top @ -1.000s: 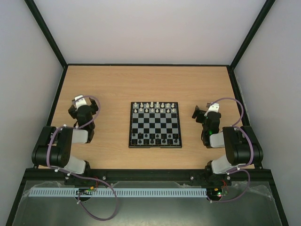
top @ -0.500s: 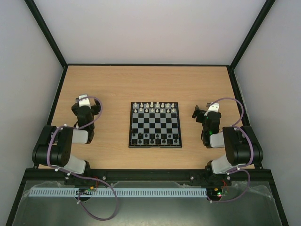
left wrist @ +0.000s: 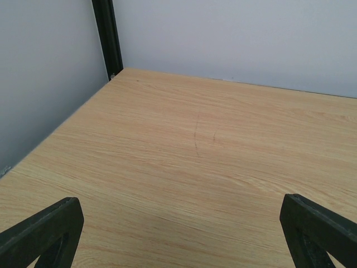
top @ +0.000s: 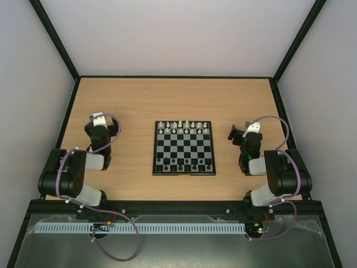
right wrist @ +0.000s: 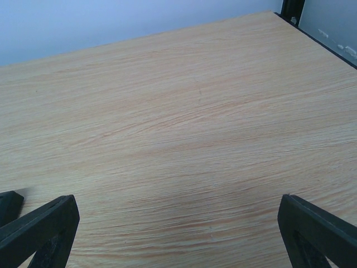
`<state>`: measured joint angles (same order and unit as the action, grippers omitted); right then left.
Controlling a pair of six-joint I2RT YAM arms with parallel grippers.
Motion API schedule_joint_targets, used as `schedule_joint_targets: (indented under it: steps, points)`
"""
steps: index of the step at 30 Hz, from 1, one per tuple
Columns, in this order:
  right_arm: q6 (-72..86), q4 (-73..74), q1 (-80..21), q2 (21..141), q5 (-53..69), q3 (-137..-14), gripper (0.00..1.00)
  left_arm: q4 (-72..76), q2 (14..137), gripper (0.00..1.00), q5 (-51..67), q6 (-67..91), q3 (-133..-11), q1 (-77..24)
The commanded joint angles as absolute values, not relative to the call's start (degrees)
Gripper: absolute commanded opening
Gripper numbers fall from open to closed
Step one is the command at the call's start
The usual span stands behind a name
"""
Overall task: Set up the chess pieces on the board
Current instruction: Reset both arms
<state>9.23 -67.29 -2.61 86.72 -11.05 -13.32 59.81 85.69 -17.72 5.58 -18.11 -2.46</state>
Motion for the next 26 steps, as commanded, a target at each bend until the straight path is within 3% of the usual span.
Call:
schedule_joint_targets:
  steps: [1, 26]
  points:
    - [9.30, -70.75, -2.72, 86.84, -12.92, -13.22, 0.98, 61.91, 86.23, 0.99, -16.44, 6.06, -18.83, -1.93]
    - [9.24, -70.48, -2.72, 86.79, -12.74, -13.36, 0.99, 62.43, 85.88, 0.99, -16.61, 5.95, -18.32, -2.03]
